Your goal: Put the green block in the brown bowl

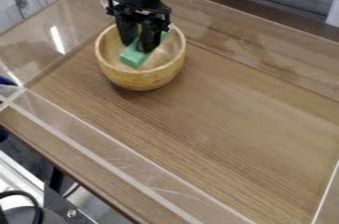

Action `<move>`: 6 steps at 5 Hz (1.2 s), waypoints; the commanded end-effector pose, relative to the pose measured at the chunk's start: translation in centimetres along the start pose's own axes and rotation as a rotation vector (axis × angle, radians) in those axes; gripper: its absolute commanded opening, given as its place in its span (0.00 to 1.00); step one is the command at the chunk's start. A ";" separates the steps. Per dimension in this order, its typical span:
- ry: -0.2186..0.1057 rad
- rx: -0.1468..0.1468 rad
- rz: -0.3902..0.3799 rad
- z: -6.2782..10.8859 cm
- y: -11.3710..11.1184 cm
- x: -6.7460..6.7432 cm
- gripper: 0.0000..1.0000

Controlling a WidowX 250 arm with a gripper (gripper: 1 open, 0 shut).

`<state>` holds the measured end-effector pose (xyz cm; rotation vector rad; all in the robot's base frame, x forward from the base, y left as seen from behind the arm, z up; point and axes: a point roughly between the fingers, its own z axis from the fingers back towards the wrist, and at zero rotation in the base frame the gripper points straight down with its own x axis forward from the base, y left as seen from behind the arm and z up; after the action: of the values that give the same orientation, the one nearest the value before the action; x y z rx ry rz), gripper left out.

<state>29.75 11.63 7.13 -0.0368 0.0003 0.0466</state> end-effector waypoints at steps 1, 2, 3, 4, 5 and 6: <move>-0.050 0.012 0.009 1.4 0.4 0.8 0.00; -0.049 0.007 0.011 1.5 0.3 0.8 0.00; -0.049 0.000 0.013 1.6 0.2 0.8 0.00; -0.049 -0.008 0.015 1.8 0.1 0.7 0.00; -0.049 -0.016 0.017 2.0 -0.1 0.7 0.00; -0.049 -0.024 0.020 2.2 -0.2 0.7 0.00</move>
<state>29.37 10.86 7.18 -0.0844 0.0260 0.0611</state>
